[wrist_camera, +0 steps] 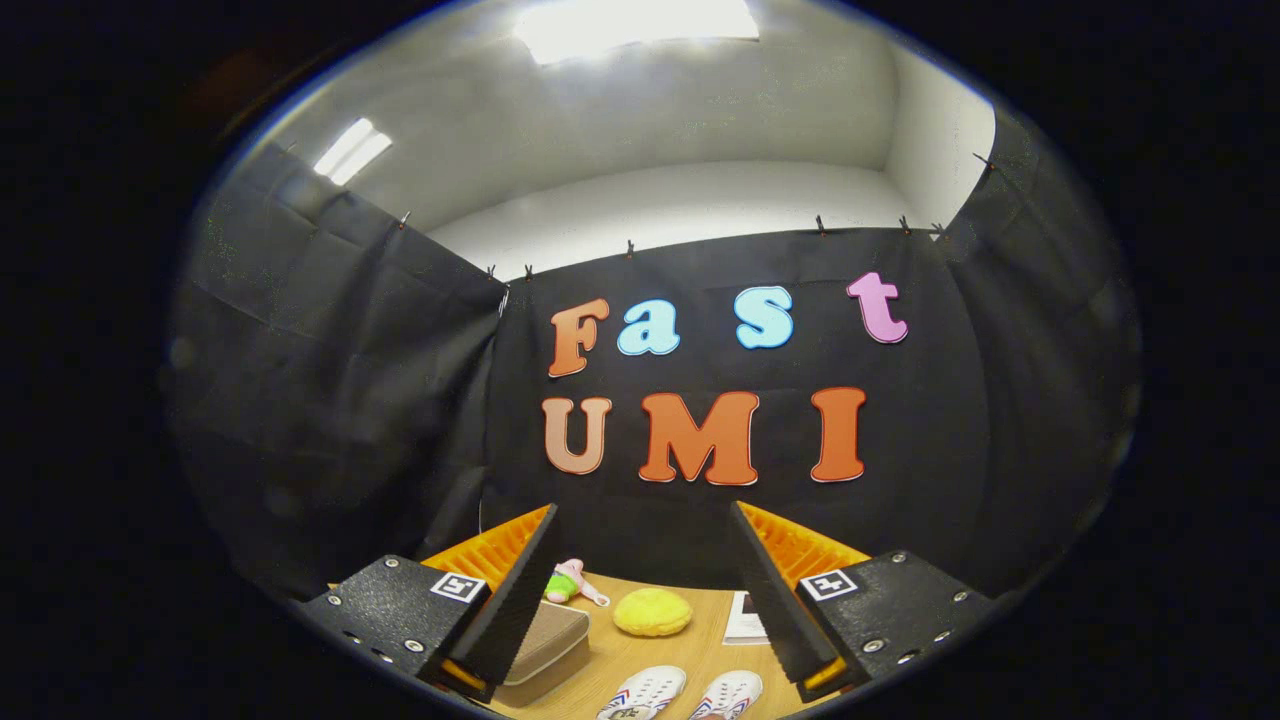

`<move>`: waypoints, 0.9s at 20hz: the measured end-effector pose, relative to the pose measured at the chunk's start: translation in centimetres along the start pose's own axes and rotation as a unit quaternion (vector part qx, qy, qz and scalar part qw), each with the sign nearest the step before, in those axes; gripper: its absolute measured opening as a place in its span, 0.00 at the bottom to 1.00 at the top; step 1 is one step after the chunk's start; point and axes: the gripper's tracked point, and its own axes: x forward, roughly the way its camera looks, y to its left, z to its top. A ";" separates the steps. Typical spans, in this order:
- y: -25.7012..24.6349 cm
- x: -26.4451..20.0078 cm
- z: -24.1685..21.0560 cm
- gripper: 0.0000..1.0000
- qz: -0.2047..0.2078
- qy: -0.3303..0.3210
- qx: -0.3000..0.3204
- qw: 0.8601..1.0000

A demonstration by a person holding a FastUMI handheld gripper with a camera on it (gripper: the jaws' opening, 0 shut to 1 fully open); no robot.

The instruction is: Open the storage box then place both shoes into the box .Put the left shoe in first, then the right shoe, with the right side of both shoes facing outward in a uniform manner.

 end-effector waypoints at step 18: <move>7.3 2.4 -14.2 0.99 0.141 0.214 0.217 0.942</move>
